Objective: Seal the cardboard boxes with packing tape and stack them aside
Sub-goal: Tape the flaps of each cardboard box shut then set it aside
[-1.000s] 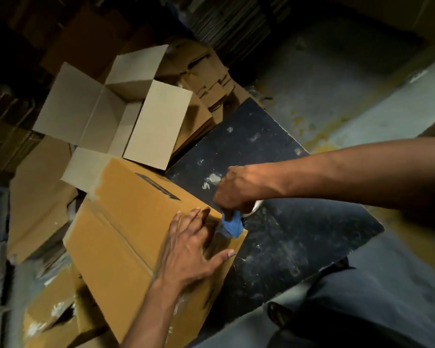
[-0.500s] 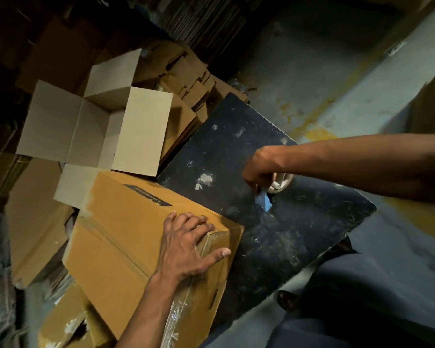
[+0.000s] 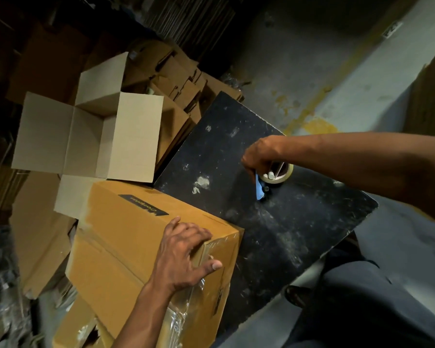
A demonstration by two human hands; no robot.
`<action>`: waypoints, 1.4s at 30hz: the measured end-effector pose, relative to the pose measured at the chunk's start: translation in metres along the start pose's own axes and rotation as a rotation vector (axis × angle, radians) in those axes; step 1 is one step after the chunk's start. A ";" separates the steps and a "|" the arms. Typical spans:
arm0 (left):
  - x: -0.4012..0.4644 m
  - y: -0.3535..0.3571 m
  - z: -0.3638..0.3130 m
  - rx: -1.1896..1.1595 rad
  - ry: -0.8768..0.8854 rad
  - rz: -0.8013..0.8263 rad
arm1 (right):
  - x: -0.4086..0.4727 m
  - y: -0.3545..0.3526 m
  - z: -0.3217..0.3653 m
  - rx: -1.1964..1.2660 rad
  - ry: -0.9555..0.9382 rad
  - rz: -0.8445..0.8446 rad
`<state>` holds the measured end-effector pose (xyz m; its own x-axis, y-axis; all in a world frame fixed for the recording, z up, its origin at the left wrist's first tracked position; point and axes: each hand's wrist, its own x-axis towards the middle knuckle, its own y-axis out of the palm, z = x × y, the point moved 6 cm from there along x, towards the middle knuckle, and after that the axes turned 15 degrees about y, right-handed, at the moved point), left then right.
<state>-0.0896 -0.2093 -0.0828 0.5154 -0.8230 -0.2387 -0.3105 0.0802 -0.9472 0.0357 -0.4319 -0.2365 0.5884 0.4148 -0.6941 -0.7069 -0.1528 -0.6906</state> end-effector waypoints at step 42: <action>-0.017 0.035 0.033 0.034 -0.029 -0.304 | -0.092 0.126 0.300 1.448 0.238 -1.114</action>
<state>-0.0832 -0.1736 -0.1191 0.6030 -0.7961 0.0510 -0.1126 -0.1481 -0.9825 -0.2255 -0.2204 -0.1985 0.9094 -0.3691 -0.1917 0.3347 0.9231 -0.1893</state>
